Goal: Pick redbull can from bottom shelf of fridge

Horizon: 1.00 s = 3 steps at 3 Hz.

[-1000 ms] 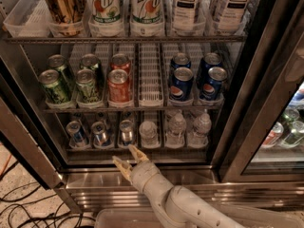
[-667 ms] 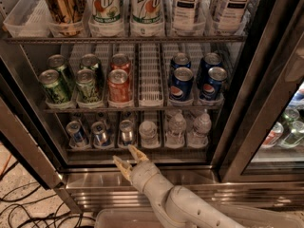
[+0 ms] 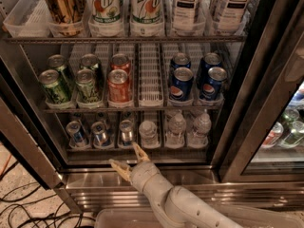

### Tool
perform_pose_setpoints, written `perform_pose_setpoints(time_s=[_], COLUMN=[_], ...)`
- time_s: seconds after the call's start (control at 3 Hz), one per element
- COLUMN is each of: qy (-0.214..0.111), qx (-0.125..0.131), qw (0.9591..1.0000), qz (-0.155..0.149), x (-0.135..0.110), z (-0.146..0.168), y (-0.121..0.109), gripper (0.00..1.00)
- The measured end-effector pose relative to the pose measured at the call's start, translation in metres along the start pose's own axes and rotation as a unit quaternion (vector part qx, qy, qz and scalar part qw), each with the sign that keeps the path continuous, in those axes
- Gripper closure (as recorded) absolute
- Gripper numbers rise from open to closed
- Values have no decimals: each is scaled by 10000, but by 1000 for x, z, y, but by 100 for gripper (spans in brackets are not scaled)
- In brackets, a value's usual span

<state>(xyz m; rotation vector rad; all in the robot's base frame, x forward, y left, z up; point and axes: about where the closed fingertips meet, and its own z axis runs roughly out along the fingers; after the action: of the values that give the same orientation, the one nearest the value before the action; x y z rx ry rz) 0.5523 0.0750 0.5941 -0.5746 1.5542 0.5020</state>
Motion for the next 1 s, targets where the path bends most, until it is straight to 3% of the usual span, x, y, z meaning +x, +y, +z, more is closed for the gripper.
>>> perform_pose_setpoints(time_s=[0.33,1.0], qy=[-19,-175], qx=[48,239], qw=[10000,9989], qz=[-55,-351], x=[-1,-19], z=[4,17], y=[-4,-31], gripper=[32,28])
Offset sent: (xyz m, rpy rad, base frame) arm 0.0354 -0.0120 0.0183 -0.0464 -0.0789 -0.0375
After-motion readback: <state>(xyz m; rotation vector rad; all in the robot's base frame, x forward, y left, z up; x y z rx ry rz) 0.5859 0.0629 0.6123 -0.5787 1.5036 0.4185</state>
